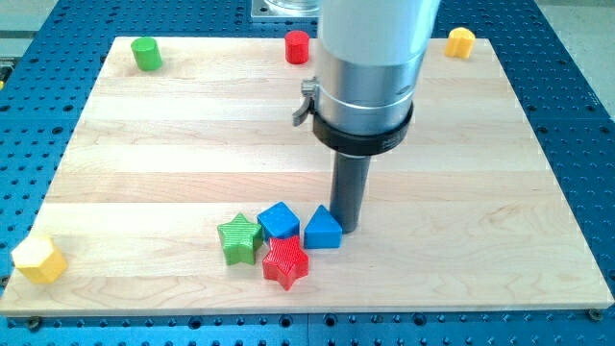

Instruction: Push the yellow heart vertical to the blue cube

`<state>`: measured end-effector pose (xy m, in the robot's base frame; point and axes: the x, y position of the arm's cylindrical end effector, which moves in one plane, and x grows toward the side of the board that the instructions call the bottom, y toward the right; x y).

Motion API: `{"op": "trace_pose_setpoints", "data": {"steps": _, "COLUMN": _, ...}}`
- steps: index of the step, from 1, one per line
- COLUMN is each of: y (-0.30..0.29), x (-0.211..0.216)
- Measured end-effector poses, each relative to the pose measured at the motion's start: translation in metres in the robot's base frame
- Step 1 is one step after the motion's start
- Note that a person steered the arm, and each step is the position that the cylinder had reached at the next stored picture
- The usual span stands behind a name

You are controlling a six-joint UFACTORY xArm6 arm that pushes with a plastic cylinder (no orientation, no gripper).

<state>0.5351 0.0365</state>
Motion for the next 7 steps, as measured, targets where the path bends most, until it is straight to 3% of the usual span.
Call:
{"op": "trace_pose_setpoints", "data": {"steps": 4, "y": 0.208, "x": -0.225}}
{"op": "trace_pose_setpoints", "data": {"steps": 6, "y": 0.242, "x": -0.316}}
{"op": "trace_pose_setpoints", "data": {"steps": 7, "y": 0.224, "x": -0.326}}
